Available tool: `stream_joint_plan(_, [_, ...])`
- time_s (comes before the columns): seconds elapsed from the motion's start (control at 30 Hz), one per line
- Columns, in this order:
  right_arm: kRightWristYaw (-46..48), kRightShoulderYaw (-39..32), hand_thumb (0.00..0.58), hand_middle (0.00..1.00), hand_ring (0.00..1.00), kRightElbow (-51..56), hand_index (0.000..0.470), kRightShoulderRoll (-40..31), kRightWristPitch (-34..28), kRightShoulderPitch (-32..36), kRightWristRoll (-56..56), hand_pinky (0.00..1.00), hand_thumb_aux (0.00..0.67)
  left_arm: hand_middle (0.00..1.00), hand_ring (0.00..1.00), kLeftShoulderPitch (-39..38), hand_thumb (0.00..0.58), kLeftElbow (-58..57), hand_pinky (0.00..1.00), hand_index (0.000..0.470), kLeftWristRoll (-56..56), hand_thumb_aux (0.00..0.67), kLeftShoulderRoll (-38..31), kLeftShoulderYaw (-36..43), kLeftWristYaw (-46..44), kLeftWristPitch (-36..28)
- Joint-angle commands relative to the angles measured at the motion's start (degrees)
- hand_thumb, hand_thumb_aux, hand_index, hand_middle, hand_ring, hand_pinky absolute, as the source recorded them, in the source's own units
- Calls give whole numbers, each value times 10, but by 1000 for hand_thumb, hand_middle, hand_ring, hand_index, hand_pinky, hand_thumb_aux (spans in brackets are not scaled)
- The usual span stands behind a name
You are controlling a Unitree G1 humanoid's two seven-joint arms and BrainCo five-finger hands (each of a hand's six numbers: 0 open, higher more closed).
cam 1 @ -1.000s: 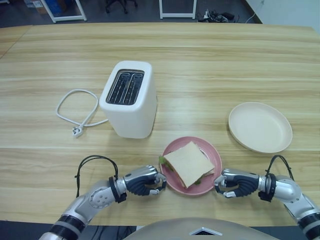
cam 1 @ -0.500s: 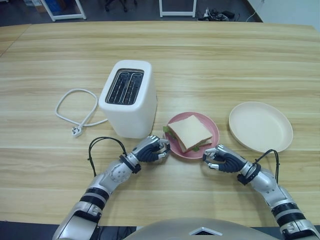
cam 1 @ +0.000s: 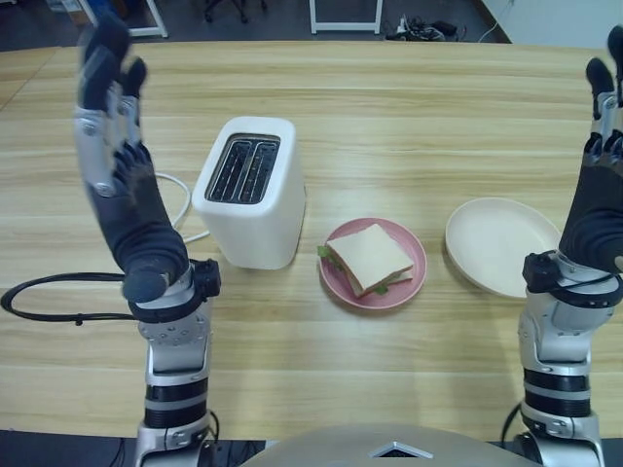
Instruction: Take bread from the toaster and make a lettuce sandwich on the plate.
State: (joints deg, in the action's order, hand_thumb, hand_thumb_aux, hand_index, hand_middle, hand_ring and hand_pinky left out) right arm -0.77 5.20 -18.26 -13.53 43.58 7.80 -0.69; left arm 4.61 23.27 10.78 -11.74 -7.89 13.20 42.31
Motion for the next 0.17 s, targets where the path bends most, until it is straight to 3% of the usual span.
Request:
stream_joint_plan(0.03, [-5,9,0,0,0,-24,0,19,20,11,-41,0,0,0,0,25,0,33,0,0,52,0,37,-26,21,-13])
stream_joint_plan(0.17, [-17,17,0,0,0,-35,0,38,32,25,-44,0,0,0,0,35,0,35,0,0,55,0,47,-27,15,-21])
